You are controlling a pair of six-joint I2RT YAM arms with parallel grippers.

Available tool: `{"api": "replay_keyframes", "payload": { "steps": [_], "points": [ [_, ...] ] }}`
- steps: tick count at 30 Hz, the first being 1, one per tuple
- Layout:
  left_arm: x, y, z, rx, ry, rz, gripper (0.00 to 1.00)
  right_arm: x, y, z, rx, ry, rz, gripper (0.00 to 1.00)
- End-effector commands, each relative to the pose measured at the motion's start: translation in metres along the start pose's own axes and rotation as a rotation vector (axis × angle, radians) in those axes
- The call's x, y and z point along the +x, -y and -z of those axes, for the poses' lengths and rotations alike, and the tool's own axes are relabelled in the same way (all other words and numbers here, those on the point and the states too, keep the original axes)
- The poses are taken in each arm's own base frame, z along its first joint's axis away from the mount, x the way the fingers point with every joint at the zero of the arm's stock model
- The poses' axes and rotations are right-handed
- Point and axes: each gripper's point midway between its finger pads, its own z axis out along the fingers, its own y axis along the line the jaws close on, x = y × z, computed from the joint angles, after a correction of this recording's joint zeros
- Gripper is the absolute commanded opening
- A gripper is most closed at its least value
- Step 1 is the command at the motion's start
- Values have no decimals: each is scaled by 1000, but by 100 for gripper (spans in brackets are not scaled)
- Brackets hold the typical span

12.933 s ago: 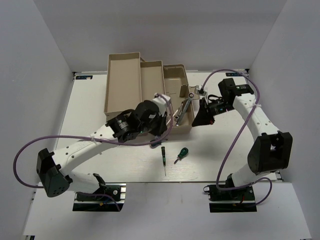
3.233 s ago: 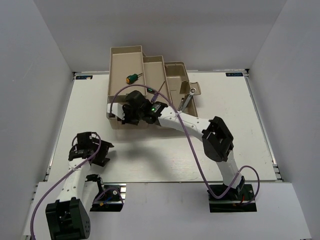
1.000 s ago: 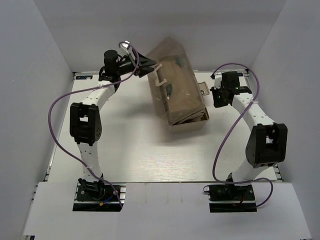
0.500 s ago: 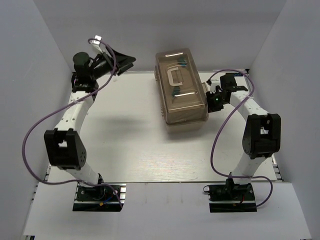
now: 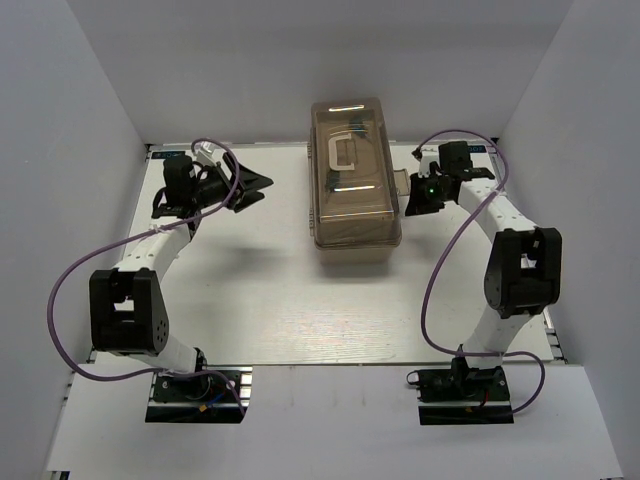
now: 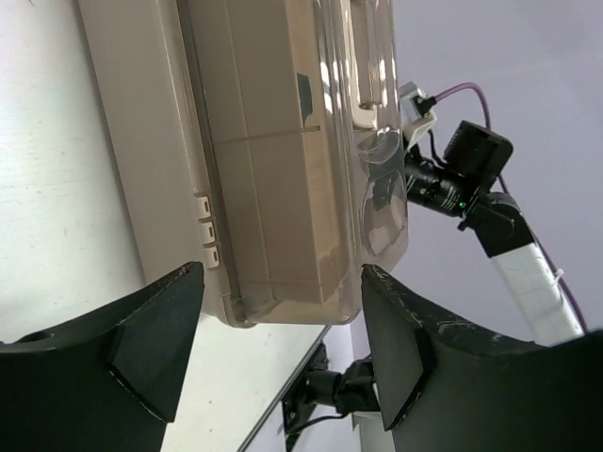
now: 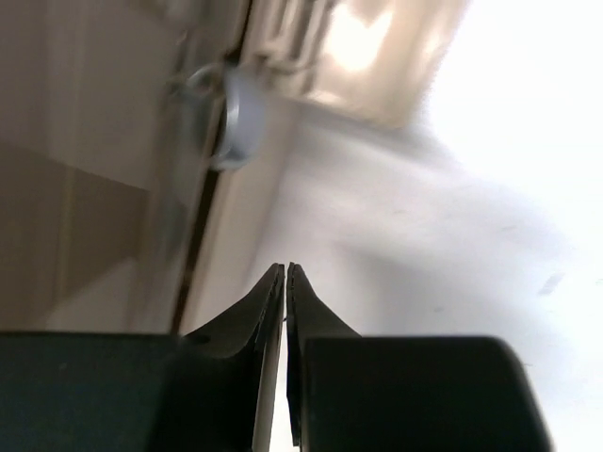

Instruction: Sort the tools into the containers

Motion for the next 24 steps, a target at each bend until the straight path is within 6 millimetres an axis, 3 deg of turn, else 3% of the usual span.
{"api": "replay_keyframes", "payload": {
  "steps": [1,6,11,15,19,24],
  "points": [
    [-2,9,7,6,16,-69,78,-39,16,21,93,150,86,10],
    [4,-13,-1,-50,-10,-55,81,-57,18,23,107,206,114,7],
    [11,-32,-15,-80,-43,-29,84,-59,20,1,70,181,120,7],
    [7,-46,-23,-108,-49,-14,85,-75,19,-7,56,196,120,6],
    [14,-63,-41,-135,-101,1,88,-86,3,-13,-5,192,132,6],
    [28,-78,-82,-134,-192,11,90,-86,-28,-17,-93,166,133,4]
  ]
}}
